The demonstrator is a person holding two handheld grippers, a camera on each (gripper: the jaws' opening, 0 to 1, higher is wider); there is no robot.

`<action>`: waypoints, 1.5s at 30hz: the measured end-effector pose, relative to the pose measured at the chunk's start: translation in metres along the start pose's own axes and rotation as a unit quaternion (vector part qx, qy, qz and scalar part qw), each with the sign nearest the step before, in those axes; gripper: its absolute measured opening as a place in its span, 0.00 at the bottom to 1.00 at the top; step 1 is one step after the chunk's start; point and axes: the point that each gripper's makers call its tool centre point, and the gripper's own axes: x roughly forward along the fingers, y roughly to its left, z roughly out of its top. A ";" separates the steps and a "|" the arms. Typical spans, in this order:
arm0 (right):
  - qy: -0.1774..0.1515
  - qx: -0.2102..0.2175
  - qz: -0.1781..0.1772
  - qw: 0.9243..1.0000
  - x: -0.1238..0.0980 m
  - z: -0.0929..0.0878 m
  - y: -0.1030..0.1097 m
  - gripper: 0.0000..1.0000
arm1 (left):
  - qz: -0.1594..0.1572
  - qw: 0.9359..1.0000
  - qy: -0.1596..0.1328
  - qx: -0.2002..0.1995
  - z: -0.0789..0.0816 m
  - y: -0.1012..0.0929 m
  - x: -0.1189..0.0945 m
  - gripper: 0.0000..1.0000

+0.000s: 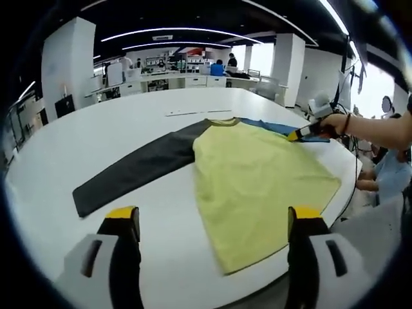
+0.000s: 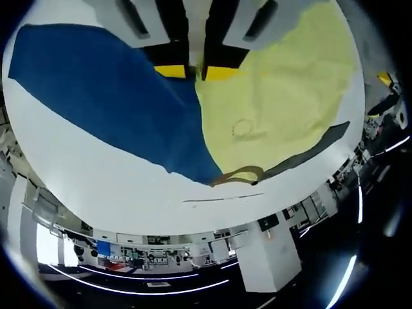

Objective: Fold the garment on the visible template until the final outline fits inside the template.

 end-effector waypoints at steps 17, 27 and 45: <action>0.021 -0.069 -0.044 0.996 -0.003 0.000 -0.005 0.00 | 0.000 1.000 -0.002 0.011 0.002 -0.001 -0.003 0.91; 0.021 0.005 -0.013 1.000 -0.033 0.003 -0.002 0.28 | 0.002 1.000 -0.006 0.014 0.005 0.000 -0.003 0.93; -0.013 0.072 -0.133 0.988 -0.111 -0.010 -0.115 0.50 | -0.004 1.000 -0.022 0.020 0.013 -0.007 -0.003 0.99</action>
